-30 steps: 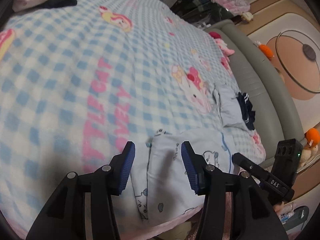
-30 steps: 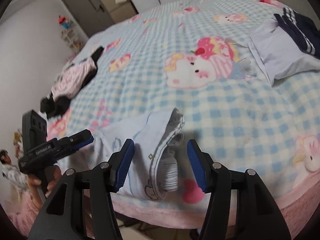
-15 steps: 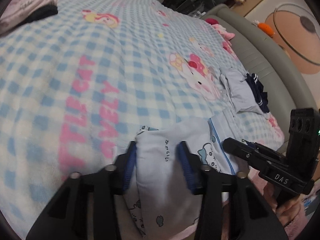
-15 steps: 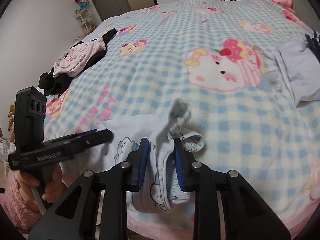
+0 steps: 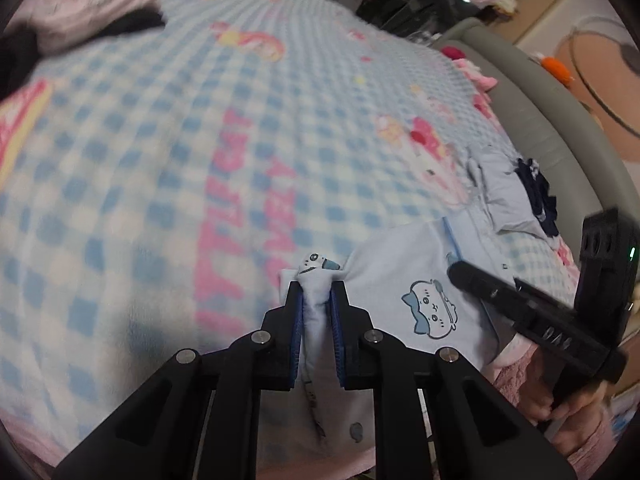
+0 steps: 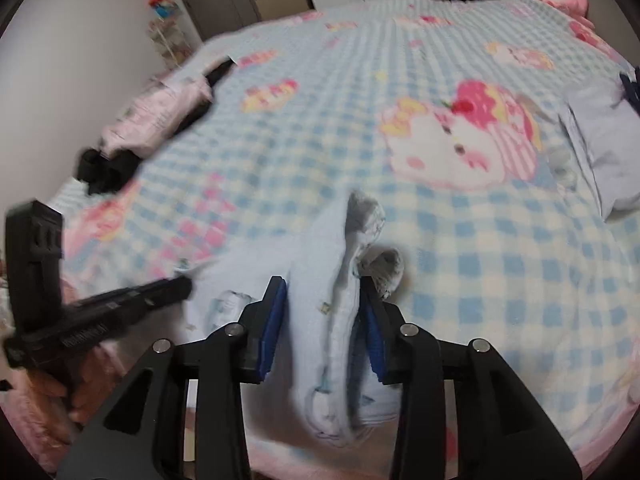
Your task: Fold clothes
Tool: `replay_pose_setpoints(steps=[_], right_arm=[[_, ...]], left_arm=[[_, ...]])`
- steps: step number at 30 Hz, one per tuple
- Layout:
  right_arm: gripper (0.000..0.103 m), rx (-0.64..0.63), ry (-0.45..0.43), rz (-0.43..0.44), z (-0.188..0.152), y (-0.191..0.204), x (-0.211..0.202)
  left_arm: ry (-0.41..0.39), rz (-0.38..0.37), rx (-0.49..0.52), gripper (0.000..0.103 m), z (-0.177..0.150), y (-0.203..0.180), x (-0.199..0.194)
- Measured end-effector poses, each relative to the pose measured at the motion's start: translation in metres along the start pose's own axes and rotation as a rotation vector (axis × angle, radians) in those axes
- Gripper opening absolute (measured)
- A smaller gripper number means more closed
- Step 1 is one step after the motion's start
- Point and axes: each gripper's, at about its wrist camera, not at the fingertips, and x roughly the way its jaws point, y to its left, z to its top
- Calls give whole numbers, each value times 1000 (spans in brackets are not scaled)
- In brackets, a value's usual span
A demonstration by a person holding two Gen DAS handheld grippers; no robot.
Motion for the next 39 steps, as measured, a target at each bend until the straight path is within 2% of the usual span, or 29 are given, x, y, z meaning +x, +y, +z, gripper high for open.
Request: replay_pose_setpoints(steps=[3, 5, 7, 11, 14, 16, 18, 21, 22, 23, 24, 28, 30, 33, 37, 39], right_arm=[[37, -2, 2, -24, -4, -1, 7], [37, 10, -27, -2, -2, -2, -2], [37, 50, -50, 20, 2, -9, -13], [40, 125, -68, 44, 4, -19, -29], [40, 110, -89, 42, 1, -12, -41], [40, 111, -112, 39, 0, -9, -50], [40, 126, -144, 35, -1, -9, -59], [40, 158, -203, 38, 0, -14, -73], [42, 147, -225, 41, 1, -14, -78], [49, 137, -203, 48, 2, -13, -75], [51, 126, -176, 54, 3, -13, -71], [51, 106, -78, 34, -3, -9, -46], [51, 117, -29, 27, -11, -12, -28], [52, 221, -6, 62, -22, -30, -10], [52, 206, -15, 72, -24, -30, -7], [52, 197, -9, 65, -25, -29, -4]], left_arm=[[10, 25, 8, 16, 0, 1, 4], [-6, 57, 39, 17, -2, -2, -1], [-9, 57, 26, 17, -1, 2, -5], [-6, 33, -4, 18, 0, 8, -7], [-4, 30, -8, 18, -1, 10, -7], [-13, -20, -49, 19, -1, 14, -10], [-16, -83, -95, 31, 0, 20, -14], [-45, -133, -130, 42, 0, 23, -22], [-47, -126, -128, 43, -1, 22, -23], [-48, -119, -124, 43, -2, 20, -24], [-43, -116, -114, 43, -3, 17, -23], [-22, -99, -37, 43, -7, -1, -17], [-21, -66, 0, 43, -10, -9, -16], [4, -18, -18, 43, -14, -5, -11], [20, -1, -65, 43, -18, 6, -9], [18, 25, -45, 43, -17, 5, -9]])
